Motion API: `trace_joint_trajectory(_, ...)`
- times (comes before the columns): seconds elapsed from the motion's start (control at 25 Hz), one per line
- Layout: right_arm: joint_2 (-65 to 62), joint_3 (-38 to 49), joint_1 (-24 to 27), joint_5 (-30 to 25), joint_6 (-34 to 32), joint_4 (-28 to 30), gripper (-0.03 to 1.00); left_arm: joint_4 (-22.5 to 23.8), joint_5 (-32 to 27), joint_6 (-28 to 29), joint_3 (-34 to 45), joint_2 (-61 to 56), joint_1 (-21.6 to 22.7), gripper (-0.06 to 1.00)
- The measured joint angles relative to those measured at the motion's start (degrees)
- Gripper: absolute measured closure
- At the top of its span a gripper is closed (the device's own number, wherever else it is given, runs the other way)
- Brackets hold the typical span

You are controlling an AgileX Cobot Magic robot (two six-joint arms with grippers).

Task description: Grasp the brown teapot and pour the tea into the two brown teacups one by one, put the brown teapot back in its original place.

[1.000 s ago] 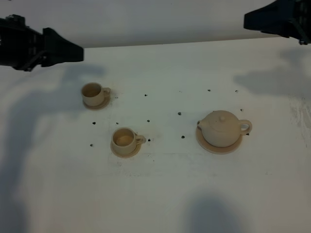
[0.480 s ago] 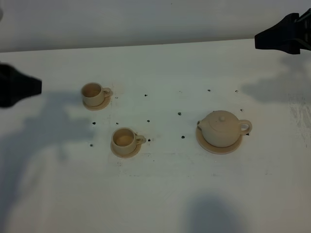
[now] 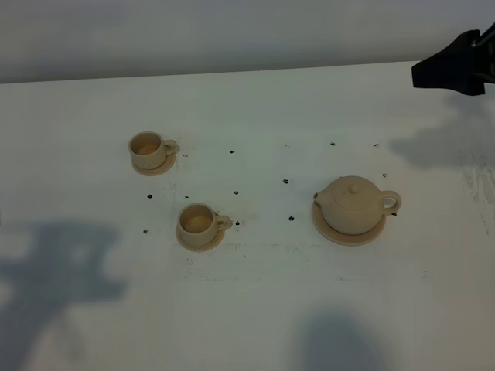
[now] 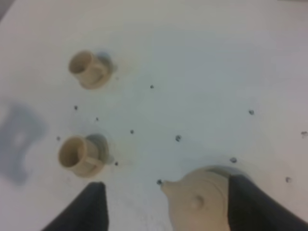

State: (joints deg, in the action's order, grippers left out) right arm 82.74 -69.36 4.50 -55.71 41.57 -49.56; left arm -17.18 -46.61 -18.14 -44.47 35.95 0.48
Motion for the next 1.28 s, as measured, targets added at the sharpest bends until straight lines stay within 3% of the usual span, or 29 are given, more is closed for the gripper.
trace_joint_trajectory(0.32,0.0,0.0,0.0,0.7,0.1,0.2,0.43,10.2,-10.0,9.4,0.6,-16.3,0.0,0.51)
trace_joint_trajectory(0.52,0.0,0.0,0.0,0.7,0.2,0.2,0.43,15.1,-13.2,13.7,1.7,-23.5,0.0,0.51)
trace_joint_trajectory(0.92,0.4,0.0,0.0,4.8,0.5,2.4,0.43,15.3,-13.4,18.1,14.7,-36.1,0.0,0.51)
trace_joint_trajectory(1.28,7.9,0.0,0.0,8.9,-0.1,4.1,0.43,13.3,-14.1,18.8,18.3,-36.2,0.0,0.51)
